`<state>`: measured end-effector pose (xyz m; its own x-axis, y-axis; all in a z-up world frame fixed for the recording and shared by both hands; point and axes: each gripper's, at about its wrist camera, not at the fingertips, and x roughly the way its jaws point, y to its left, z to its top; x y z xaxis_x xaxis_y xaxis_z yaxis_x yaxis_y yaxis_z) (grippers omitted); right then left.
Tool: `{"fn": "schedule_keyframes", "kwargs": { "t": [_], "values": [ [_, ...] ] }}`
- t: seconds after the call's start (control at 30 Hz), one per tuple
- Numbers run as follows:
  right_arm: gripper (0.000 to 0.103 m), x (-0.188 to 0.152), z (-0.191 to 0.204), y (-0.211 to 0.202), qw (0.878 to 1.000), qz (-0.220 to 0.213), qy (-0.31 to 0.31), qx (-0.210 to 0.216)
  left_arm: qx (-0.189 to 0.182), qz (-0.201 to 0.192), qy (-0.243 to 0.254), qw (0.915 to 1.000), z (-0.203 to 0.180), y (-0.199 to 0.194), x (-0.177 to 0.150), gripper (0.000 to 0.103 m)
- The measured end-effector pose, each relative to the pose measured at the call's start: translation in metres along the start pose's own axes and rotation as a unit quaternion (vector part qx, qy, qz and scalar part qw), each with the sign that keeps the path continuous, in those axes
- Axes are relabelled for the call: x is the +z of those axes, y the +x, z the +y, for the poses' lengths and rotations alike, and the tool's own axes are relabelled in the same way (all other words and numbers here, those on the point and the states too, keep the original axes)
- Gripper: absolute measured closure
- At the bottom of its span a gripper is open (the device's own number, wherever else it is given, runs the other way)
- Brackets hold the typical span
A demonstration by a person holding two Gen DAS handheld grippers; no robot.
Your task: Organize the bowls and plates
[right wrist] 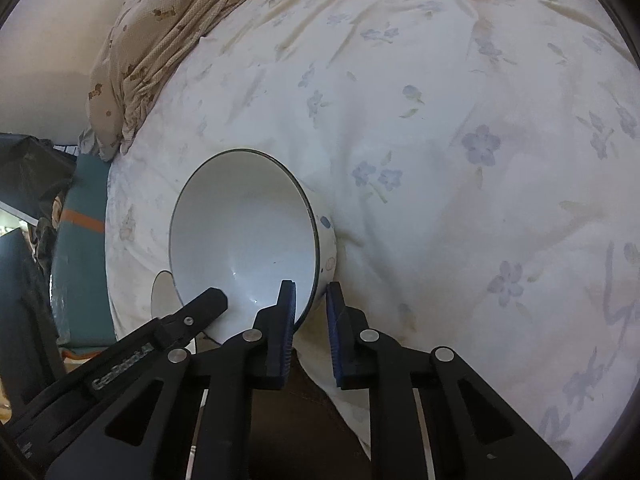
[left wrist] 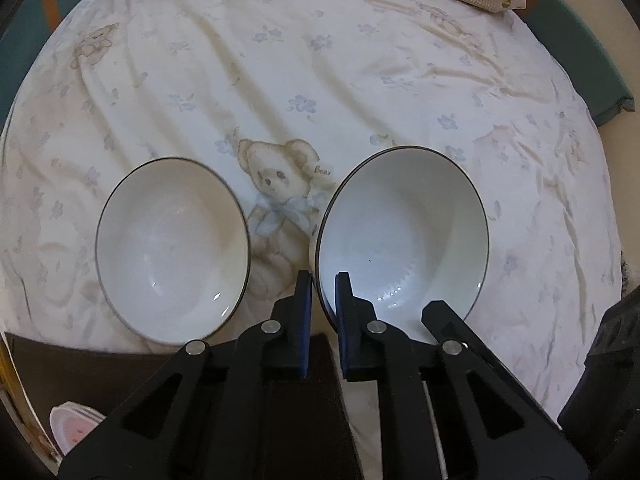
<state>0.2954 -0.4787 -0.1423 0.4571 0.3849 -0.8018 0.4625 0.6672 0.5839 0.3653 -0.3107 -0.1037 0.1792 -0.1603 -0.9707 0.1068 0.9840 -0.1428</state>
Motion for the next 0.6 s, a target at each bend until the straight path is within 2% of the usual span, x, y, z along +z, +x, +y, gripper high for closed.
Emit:
{"fn": "schedule_keyframes", "kwargs": {
  "t": [0.27,0.6],
  "values": [
    [0.088,-0.018,0.012,-0.014,0.999,0.001,-0.035,0.0,0.001,-0.013,-0.003,0.9999,0.015,-0.031,-0.023,0.093],
    [0.088,-0.054,0.046,-0.057,0.995,-0.011,-0.093,0.028,-0.009,-0.044,-0.02,0.9988,0.043,-0.095,-0.06,0.093]
  ]
}}
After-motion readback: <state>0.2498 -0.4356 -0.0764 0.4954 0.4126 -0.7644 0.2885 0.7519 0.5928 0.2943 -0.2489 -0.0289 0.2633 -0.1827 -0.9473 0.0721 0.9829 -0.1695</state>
